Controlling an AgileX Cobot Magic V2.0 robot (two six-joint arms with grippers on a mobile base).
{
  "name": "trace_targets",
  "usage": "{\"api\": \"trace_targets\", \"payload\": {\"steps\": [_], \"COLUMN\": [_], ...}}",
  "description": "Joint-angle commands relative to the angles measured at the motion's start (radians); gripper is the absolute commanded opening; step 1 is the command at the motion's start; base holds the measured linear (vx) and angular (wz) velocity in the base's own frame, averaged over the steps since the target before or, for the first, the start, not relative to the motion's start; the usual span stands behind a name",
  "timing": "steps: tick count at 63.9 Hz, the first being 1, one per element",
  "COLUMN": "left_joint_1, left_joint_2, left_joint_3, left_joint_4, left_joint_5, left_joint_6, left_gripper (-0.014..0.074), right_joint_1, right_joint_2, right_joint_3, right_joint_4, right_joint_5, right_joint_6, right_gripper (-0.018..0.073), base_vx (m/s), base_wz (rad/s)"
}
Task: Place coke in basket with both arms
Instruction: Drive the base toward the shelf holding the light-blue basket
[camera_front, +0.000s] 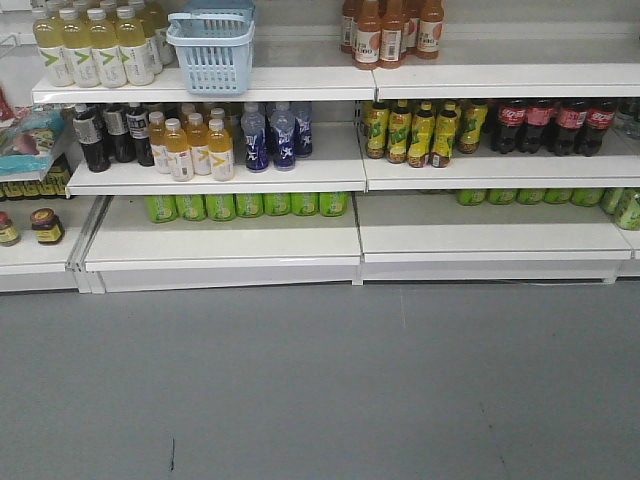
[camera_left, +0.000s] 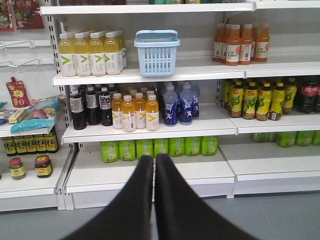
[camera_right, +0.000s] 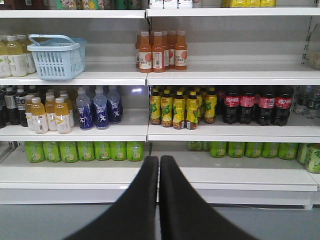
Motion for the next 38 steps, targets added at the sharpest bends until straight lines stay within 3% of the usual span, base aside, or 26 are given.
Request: {"api": "trace_targets", "payload": {"steps": [1,38], "left_joint_1": [-0.006,-0.006], "left_joint_2": [-0.019,-0.019], "left_joint_3": [0.0,0.0], "left_joint_4": [-0.007,-0.007], "left_joint_5": [-0.069,-0.069], "left_joint_6": [-0.009,-0.009], "left_gripper": [-0.0006,-0.0006], "right_joint_1": [-0.003,-0.003], "right_joint_2": [-0.018,-0.018], "right_joint_3": [0.011,0.011], "right_joint_4": [-0.003,-0.003], "right_joint_5": [-0.074,-0.074], "right_joint_6": [-0.008,-0.008], "right_gripper": [-0.0009,-0.0009], "base_vx": [0.0,0.0], "base_wz": [0.0,0.0]}}
